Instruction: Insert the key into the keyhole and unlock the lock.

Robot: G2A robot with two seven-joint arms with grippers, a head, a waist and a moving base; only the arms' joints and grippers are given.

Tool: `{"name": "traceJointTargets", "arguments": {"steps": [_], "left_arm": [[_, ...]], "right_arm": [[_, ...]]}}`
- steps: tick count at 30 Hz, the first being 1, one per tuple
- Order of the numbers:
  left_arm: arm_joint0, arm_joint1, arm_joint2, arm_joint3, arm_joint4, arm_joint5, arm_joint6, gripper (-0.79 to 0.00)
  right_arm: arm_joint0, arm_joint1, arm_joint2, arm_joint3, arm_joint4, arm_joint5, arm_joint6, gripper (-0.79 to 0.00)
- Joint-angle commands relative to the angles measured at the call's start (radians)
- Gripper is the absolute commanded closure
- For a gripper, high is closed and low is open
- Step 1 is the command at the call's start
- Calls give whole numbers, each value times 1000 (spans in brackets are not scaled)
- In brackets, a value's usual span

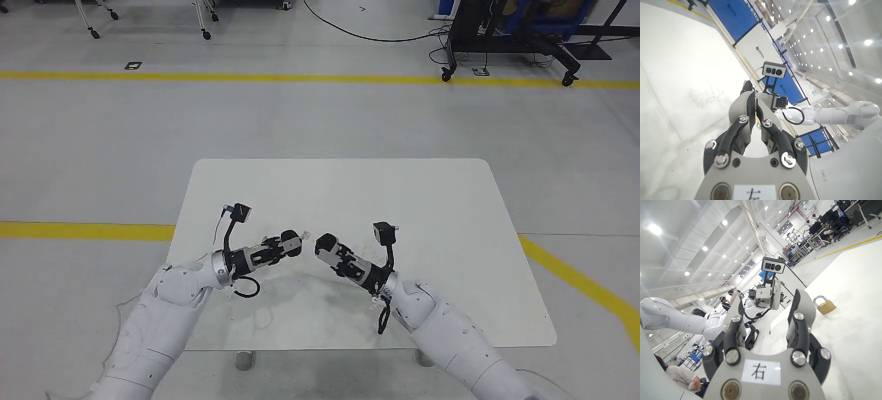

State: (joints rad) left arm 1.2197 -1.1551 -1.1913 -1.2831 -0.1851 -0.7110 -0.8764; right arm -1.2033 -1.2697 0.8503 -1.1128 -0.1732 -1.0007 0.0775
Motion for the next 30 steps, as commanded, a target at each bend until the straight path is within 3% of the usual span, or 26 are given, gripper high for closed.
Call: {"name": "traceJointTargets", "arguments": {"steps": [1,10,12,13,16,21,23,26,30], "left_arm": [[0,0,1,0,0,1,-1,0],[3,1,14,-19,37,23,-15,0],[11,4,16,-28,34,53,-35,0],[13,7,11,-29,26,61,-48,0],[15,15,4,-47,-35,65,-134,0],[-5,25,41,-70,-108,81,-314,0],[-10,28,70,-83,-73,92,-325,0],[-15,34,101,-93,-48,83,-315,0],[-23,44,122,-92,-48,69,-302,0]], "right_arm": [[0,0,-1,1,1,0,1,-785],[0,0,-1,1,1,0,1,-785],[10,8,11,3,-161,77,34,-785],[-5,8,4,3,-126,69,56,-785],[24,29,42,38,-71,60,187,-785],[25,76,92,1,229,88,514,-785],[22,93,110,-30,362,129,654,-594],[21,115,133,-57,491,196,826,-397],[25,128,138,-65,544,253,968,-339]]}}
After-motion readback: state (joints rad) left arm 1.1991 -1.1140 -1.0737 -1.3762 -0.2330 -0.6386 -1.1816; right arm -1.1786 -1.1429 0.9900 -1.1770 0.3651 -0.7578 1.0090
